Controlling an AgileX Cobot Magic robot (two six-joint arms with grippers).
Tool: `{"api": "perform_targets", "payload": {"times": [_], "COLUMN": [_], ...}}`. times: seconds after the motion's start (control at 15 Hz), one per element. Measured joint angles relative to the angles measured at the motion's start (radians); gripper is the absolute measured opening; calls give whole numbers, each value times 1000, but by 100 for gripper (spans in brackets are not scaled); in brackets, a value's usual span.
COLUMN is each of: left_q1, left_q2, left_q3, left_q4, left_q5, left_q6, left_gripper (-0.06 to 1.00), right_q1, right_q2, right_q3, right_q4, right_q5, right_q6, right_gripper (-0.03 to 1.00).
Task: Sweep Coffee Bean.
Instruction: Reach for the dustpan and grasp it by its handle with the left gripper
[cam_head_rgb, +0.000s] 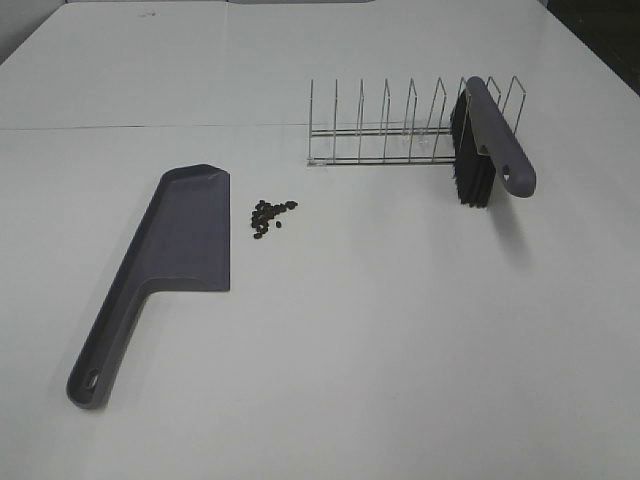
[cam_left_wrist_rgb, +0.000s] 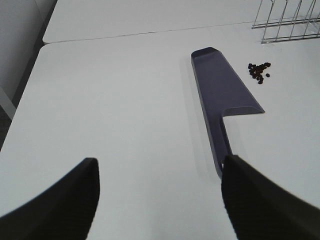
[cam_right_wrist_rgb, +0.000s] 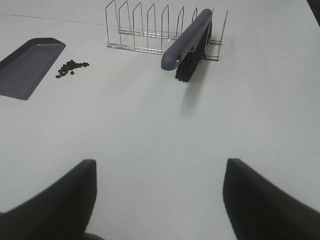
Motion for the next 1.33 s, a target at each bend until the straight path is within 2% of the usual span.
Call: {"api": "perform_targets", "payload": {"times": [1.07,1.2,1.33], "left_q1": [0,0,0], "left_q2": [0,28,119], "left_q3": [0,-12,-19], "left_q4": [0,0,-8], "left_q5": [0,-29,-119], "left_q6": [0,0,0], "left_gripper": [64,64,64], "right_q1": [0,0,0], "right_q2": [0,0,0], "right_q3": [0,0,0], "right_q4": [0,0,0], "right_q5": [0,0,0], "right_q6": [0,0,0], "right_gripper": [68,68,68]}}
